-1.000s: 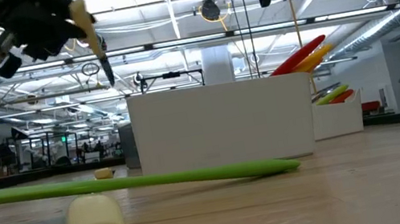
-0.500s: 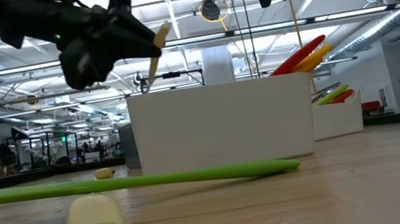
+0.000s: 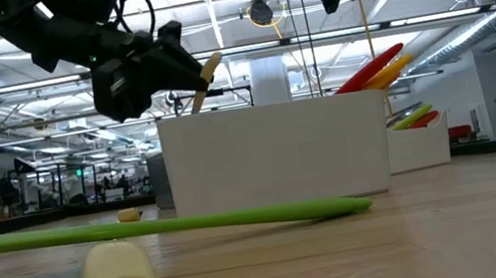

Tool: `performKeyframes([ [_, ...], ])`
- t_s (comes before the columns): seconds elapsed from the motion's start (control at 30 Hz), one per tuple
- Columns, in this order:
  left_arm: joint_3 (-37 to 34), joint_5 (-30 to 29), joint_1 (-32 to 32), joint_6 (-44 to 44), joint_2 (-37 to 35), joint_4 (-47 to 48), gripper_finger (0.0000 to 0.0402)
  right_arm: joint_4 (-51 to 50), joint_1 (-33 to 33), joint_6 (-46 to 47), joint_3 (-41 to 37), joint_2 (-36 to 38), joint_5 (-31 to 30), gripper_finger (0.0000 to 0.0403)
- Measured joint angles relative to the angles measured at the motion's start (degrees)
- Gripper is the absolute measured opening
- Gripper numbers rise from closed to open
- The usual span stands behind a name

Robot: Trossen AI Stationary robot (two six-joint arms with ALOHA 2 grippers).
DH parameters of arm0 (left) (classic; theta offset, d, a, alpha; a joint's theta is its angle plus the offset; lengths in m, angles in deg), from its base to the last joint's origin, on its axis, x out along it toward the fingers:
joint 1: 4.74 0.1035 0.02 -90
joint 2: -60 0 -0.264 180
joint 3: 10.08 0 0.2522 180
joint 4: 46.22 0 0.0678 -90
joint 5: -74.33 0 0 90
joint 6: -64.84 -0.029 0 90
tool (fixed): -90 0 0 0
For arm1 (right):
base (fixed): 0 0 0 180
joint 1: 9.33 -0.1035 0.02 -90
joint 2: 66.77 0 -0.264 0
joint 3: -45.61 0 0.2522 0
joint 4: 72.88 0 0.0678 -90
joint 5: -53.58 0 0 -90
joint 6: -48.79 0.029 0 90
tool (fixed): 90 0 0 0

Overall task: Pick & Place Kitchen Items
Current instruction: Put the yellow knife into the black bin

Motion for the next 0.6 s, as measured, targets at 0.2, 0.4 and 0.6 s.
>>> performKeyframes([
  [0.2,0.0,2.65,3.38,-0.76,0.0,2.87,0.0052,0.0,0.0,-2.6,0.0,0.0,-0.02,0.0089],
  [0.4,-0.04,5.28,5.6,-1.01,0.79,3.19,0.0052,0.33,0.0,-3.65,0.0,0.0,-0.02,0.0089],
  [0.6,-0.08,8.55,6.42,-1.55,5.59,1.68,0.0052,0.31,0.0,-3.85,0.0,-0.02,-0.02,0.0089],
])
